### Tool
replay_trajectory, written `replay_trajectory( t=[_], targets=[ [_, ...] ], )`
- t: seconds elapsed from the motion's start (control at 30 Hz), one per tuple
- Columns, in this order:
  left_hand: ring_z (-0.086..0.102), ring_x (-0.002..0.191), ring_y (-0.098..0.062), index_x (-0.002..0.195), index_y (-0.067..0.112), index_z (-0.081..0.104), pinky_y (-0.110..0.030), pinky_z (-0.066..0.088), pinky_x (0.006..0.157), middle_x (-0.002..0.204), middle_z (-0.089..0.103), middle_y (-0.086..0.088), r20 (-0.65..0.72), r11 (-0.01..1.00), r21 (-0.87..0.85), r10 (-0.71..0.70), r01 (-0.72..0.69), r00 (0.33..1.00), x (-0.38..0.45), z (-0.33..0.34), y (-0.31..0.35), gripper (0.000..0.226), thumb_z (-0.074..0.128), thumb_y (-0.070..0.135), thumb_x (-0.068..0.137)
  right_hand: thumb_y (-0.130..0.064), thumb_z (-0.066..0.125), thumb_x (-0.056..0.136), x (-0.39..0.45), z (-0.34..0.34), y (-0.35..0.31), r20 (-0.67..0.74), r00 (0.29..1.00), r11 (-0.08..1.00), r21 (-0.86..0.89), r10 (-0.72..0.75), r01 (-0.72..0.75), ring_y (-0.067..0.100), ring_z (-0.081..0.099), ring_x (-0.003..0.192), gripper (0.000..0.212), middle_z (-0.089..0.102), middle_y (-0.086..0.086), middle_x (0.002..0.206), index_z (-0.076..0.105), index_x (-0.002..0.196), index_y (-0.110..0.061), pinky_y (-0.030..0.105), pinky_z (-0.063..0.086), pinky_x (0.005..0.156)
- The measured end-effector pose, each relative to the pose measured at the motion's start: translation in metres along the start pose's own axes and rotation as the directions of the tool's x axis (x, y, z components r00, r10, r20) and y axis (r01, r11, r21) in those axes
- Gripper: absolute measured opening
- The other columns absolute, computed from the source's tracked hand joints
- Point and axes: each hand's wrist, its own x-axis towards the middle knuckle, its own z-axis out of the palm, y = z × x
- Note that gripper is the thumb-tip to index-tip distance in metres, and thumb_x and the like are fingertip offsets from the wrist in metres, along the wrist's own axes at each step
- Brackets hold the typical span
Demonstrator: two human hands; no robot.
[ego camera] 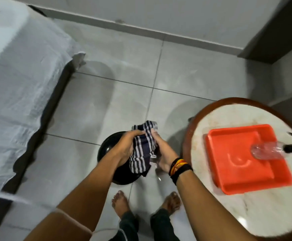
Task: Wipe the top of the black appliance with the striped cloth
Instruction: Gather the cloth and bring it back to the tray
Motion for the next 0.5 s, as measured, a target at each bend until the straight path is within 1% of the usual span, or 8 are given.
replay_trajectory(
  t=[0.07,0.13,0.17,0.23,0.3,0.37,0.47,0.5],
  targets=[
    [0.076,0.084,-0.030,0.125,-0.006,0.068,-0.037,0.065,0.080,0.110,0.077,-0.022,0.046,0.996,0.088,0.005,-0.009,0.999,-0.010,0.034,0.010,0.036,0.058,0.017,0.099,-0.055,0.065,0.089,-0.026,-0.027,-0.015,-0.064,0.994,0.996,0.018,-0.088,0.089,0.017,0.074,0.101,0.050,0.077,0.003,0.113,0.070,0.124,-0.019,0.031,0.059,0.078],
    [0.079,0.083,-0.023,0.124,-0.002,0.069,-0.033,0.062,0.079,0.099,0.082,-0.013,0.057,0.966,0.255,0.036,-0.049,0.998,-0.019,0.075,0.013,0.035,0.063,0.021,0.098,-0.039,0.073,0.087,-0.057,-0.066,-0.028,-0.160,0.972,0.982,0.055,-0.171,0.182,0.025,0.074,0.103,0.048,0.076,0.011,0.114,0.067,0.127,-0.013,0.037,0.059,0.087],
    [0.079,0.082,-0.020,0.123,0.001,0.070,-0.029,0.061,0.075,0.094,0.083,-0.009,0.051,0.945,0.320,0.051,-0.065,0.997,-0.022,0.096,0.014,0.034,0.067,0.023,0.097,-0.029,0.073,0.088,-0.073,-0.086,-0.035,-0.207,0.959,0.975,0.071,-0.194,0.212,0.028,0.074,0.100,0.043,0.076,0.013,0.113,0.067,0.126,-0.009,0.037,0.059,0.085],
    [0.077,0.086,-0.017,0.123,0.008,0.070,-0.026,0.060,0.072,0.099,0.081,-0.006,0.040,0.922,0.378,0.075,-0.084,0.996,-0.028,0.134,0.010,0.036,0.074,0.029,0.094,-0.014,0.067,0.092,-0.094,-0.127,-0.040,-0.286,0.930,0.964,0.062,-0.230,0.257,0.024,0.073,0.084,0.028,0.076,0.014,0.106,0.069,0.118,-0.006,0.031,0.059,0.072],
    [0.076,0.096,-0.021,0.123,0.013,0.071,-0.032,0.062,0.082,0.111,0.079,-0.008,0.059,0.906,0.414,0.075,-0.093,0.995,-0.032,0.181,0.003,0.042,0.079,0.035,0.089,-0.010,0.066,0.093,-0.111,-0.173,-0.047,-0.405,0.871,0.955,-0.019,-0.279,0.297,0.021,0.069,0.077,0.014,0.075,0.012,0.096,0.071,0.106,-0.009,0.029,0.056,0.066],
    [0.077,0.100,-0.025,0.121,0.012,0.072,-0.042,0.062,0.094,0.114,0.079,-0.009,0.052,0.914,0.394,0.082,-0.096,0.995,-0.024,0.220,-0.011,0.047,0.085,0.036,0.083,-0.008,0.067,0.093,-0.116,-0.215,-0.052,-0.516,0.787,0.939,-0.133,-0.339,0.317,0.023,0.065,0.078,0.006,0.073,0.010,0.091,0.069,0.099,-0.008,0.028,0.054,0.066],
    [0.077,0.100,-0.027,0.121,0.013,0.068,-0.049,0.061,0.096,0.111,0.079,-0.008,-0.012,0.932,0.360,0.055,-0.047,0.998,0.009,0.259,-0.039,0.067,0.088,0.047,0.067,-0.006,0.070,0.091,-0.103,-0.267,-0.059,-0.612,0.700,0.930,-0.254,-0.366,0.265,0.022,0.062,0.078,0.003,0.069,0.007,0.085,0.068,0.089,-0.008,0.030,0.053,0.072],
    [0.077,0.097,-0.027,0.113,0.015,0.068,-0.049,0.062,0.095,0.107,0.079,-0.008,-0.029,0.931,0.363,0.044,-0.031,0.999,0.017,0.268,-0.048,0.056,0.086,0.045,0.069,-0.012,0.073,0.089,-0.096,-0.279,-0.060,-0.618,0.701,0.931,-0.293,-0.357,0.216,0.023,0.064,0.081,0.005,0.071,0.008,0.088,0.069,0.087,-0.010,0.035,0.053,0.079]
  ],
)
